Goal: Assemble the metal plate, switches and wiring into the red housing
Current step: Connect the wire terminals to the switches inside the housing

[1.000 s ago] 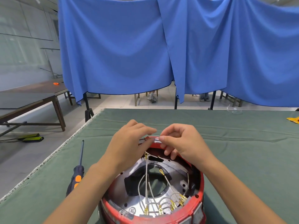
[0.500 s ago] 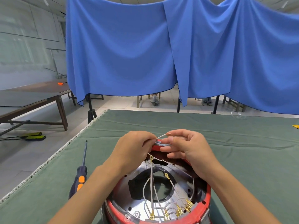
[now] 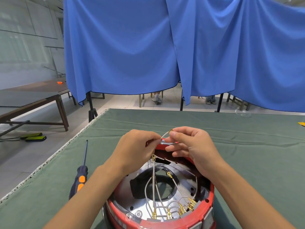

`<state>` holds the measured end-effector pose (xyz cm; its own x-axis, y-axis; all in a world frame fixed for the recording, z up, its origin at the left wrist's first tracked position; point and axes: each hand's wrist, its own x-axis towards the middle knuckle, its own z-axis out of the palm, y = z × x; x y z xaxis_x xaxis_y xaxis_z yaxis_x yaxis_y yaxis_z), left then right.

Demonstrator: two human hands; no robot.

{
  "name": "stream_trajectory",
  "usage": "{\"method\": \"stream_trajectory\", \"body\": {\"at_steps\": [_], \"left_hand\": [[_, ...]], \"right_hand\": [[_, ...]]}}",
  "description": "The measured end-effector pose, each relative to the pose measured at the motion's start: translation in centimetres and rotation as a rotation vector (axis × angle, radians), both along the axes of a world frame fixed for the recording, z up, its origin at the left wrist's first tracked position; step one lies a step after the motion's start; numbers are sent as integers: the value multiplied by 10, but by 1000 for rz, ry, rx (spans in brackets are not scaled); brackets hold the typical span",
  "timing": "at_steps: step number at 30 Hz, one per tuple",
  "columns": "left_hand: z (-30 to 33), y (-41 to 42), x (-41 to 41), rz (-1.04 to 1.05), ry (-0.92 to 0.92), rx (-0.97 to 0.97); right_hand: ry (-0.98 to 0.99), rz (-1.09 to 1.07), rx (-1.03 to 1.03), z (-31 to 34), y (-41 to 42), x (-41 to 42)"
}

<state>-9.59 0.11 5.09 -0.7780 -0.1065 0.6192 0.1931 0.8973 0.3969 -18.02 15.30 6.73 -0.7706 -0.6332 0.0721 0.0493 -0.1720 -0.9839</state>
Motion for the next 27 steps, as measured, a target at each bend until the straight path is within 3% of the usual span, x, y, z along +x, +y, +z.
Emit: {"method": "stream_trajectory", "body": {"at_steps": [4,11,19,25,27], "left_hand": [[1,-1,2,-17,138,75],[3,1,7,8,151,73],[6,2,14,5,198,349],[6,-10,7,303,98,407],[3,-13,4,375,39,381]], "right_hand": [[2,-21,-5,7,-3,5],[-75,-168,-40,16,-20,19],[37,-223,43,26,-32,23],[133,-220,247,22,-29,23],[316,-230,469,18,-28,21]]}}
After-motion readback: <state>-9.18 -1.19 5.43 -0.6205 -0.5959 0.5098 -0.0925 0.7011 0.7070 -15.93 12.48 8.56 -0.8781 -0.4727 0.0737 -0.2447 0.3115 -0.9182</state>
